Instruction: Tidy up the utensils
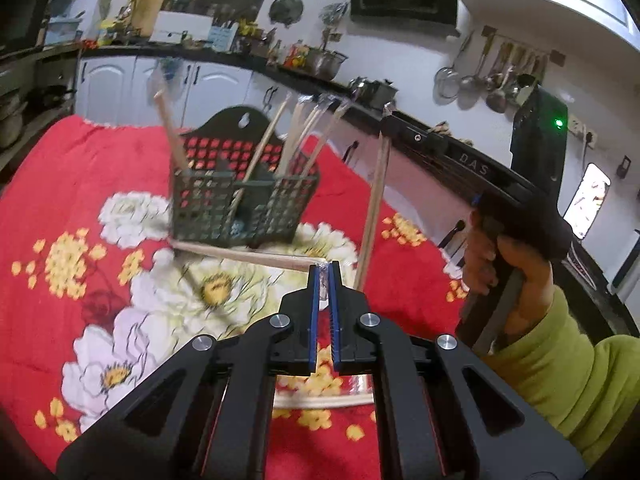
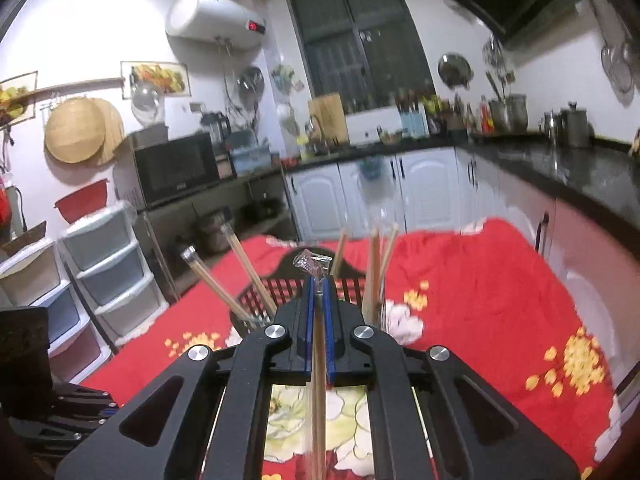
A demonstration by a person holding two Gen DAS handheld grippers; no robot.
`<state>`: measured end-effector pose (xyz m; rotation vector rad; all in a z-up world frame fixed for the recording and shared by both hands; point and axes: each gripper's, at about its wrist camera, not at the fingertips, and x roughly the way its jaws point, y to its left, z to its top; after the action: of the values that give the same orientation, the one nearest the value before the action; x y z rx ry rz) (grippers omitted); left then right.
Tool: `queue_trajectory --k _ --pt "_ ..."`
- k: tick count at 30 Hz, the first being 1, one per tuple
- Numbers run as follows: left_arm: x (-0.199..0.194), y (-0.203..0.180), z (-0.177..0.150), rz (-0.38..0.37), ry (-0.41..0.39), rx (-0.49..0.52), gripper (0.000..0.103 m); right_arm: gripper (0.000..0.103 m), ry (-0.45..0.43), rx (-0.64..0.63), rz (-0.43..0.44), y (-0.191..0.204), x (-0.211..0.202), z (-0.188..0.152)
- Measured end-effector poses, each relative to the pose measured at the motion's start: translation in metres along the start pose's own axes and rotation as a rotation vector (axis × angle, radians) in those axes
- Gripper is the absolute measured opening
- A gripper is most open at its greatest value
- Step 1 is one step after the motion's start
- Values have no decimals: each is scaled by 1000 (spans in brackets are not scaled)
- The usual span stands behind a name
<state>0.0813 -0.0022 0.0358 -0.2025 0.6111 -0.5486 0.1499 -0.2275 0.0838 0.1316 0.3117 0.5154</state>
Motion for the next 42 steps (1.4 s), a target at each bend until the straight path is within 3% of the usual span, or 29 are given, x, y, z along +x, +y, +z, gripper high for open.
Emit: queue_trajectory --k 8,25,32,42 --pt "1 -13 20 -48 -36 17 2 5 -95 -74 -54 8 -27 12" --pt "-6 -39 67 -121 -125 66 2 5 -214 -65 -101 -6 -64 40" --pt "-11 -39 90 -162 -158 52 1 5 -248 -60 -97 -9 -68 53" --pt "-27 -29 129 -161 -224 24 1 5 -312 -63 -77 -7 -68 83"
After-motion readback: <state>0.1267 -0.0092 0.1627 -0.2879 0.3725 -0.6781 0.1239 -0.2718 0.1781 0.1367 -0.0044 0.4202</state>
